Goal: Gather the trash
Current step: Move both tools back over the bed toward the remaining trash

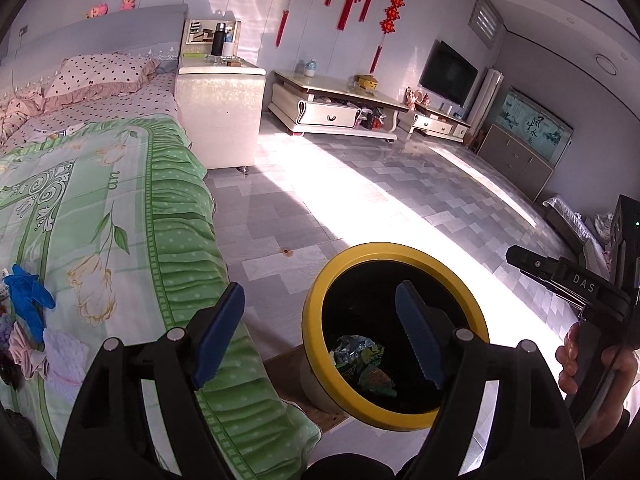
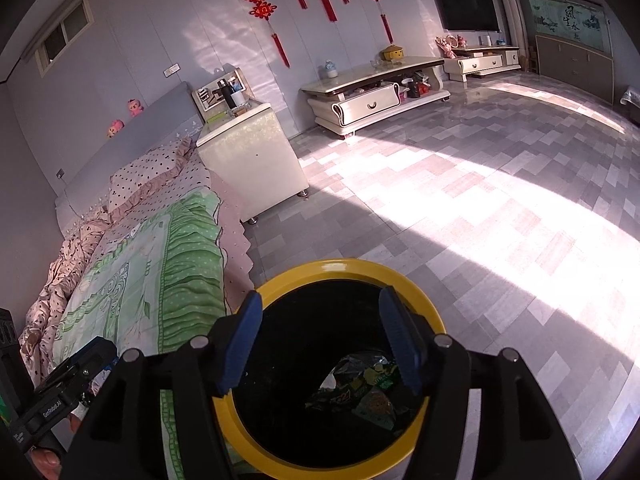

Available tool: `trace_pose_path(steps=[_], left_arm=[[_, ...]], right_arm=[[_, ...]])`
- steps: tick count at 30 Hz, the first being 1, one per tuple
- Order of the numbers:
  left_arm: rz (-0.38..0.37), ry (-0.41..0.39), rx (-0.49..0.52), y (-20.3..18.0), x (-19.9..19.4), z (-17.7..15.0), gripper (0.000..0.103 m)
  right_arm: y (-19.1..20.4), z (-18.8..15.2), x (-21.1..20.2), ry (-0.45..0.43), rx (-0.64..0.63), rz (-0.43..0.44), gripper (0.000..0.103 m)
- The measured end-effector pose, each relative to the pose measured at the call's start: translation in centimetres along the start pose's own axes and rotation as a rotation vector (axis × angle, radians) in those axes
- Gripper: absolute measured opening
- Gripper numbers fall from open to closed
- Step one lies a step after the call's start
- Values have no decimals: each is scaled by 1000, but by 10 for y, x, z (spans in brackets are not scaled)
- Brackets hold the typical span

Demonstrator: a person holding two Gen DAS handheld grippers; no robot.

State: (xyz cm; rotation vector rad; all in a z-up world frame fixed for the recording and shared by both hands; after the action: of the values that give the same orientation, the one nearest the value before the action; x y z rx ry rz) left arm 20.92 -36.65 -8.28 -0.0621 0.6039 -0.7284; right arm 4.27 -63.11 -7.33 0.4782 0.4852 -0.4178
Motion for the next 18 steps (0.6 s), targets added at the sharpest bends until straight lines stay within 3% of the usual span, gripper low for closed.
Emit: trace_pose_path(steps=[6, 18], left_arm=[[48, -35, -19, 31, -27, 2, 76], [181, -113, -44, 103, -97, 4, 80]], right_arm=[[21, -5, -4, 0, -34, 24, 58], [105, -15, -12, -3, -153, 144, 62]])
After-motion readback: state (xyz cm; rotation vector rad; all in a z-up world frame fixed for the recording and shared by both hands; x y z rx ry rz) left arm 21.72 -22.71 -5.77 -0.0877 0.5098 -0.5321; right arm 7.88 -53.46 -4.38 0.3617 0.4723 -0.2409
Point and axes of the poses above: each gripper's, at about its wrist camera, not at the fingertips, and x roughly the way its jaws point, y to its left, z to its top, the point moved 2 cm from there along x, roughly the way its jaws point, and after that the axes turned 9 degrees about -y, right-handed, at the moved point
